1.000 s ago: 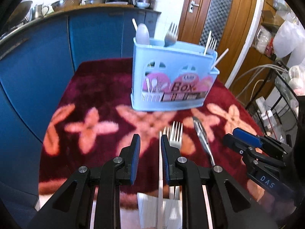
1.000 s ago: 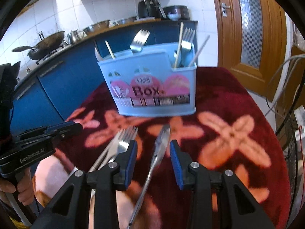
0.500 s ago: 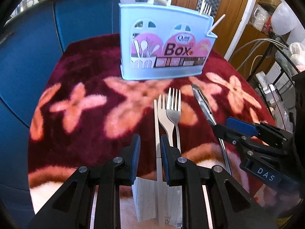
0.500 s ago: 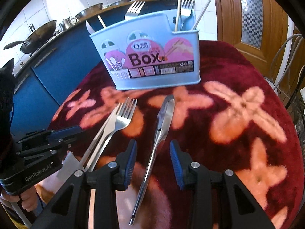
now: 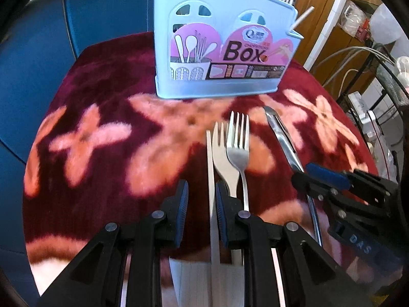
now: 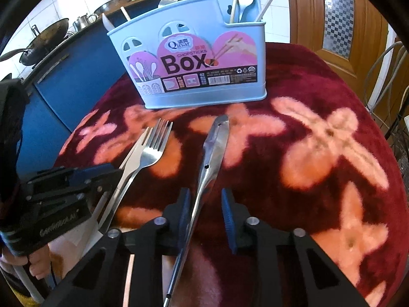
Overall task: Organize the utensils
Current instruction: 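Grasp the silver knife with the right tool while the left tool grasps a silver fork, then lift the knife and fork up over the blue box with both tools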
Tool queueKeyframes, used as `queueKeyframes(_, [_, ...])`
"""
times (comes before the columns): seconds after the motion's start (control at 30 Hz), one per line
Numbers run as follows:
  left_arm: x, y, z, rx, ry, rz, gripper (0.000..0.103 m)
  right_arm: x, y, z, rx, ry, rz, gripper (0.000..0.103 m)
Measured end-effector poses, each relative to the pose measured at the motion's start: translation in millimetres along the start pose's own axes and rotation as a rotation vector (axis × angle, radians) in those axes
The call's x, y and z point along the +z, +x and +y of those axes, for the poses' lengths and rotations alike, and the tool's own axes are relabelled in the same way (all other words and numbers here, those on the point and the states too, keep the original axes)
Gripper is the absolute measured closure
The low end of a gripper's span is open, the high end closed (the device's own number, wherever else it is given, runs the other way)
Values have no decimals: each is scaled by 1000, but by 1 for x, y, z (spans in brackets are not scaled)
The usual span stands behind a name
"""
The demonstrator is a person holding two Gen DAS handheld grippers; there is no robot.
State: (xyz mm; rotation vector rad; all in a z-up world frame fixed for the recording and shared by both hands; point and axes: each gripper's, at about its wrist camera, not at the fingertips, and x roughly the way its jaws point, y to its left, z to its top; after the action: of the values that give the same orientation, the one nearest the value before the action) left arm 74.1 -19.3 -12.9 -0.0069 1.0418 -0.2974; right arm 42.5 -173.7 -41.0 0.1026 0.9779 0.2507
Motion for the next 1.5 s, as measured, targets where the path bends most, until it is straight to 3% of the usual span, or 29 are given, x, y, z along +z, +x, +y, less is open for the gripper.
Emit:
queueKeyframes(0.1, [8, 5, 3, 1, -12, -2, 86, 3, 0, -2, -16, -15, -1, 88])
queueKeyframes(0.17, [11, 4, 6, 7, -24, -10, 95, 4, 0, -5, -18, -19, 2, 89])
queueKeyframes(0.37, [17, 0, 25, 48, -99, -41, 97, 5, -1, -7, -42, -37, 10, 90])
queueKeyframes(0.43, [19, 2, 31, 26, -118, -21, 97, 8, 0, -7, -41, -42, 18, 90])
queueKeyframes(0.53, [23, 6, 33, 16, -117, -5, 97, 15, 3, -8, -46, -44, 29, 88])
queueKeyframes(0.7, [33, 13, 32, 20, -95, 24, 97, 28, 11, -5, -25, -50, 45, 64])
queueKeyframes(1.0, [51, 29, 40, -14, -125, 49, 97, 53, 35, -8, -23, -25, 75, 62])
queueKeyframes(1.1, [50, 26, 42, -38, -143, 28, 99, 58, 39, -9, -27, -21, 78, 64])
queueKeyframes(1.13, [49, 24, 44, -49, -150, 18, 99, 59, 39, -8, -39, -24, 76, 67])
queueKeyframes(1.17, [48, 22, 45, -60, -157, 9, 100, 59, 39, -8, -52, -27, 73, 78])
queueKeyframes(1.2, [47, 19, 45, -68, -160, 2, 100, 59, 38, -9, -45, -20, 71, 79])
queueKeyframes(1.33, [44, 1, 42, -90, -154, -67, 101, 59, 28, -16, -10, 11, 42, 79])
queueKeyframes(1.5, [45, -31, 35, -125, -155, -167, 101, 54, -1, -18, 41, 30, -62, 79])
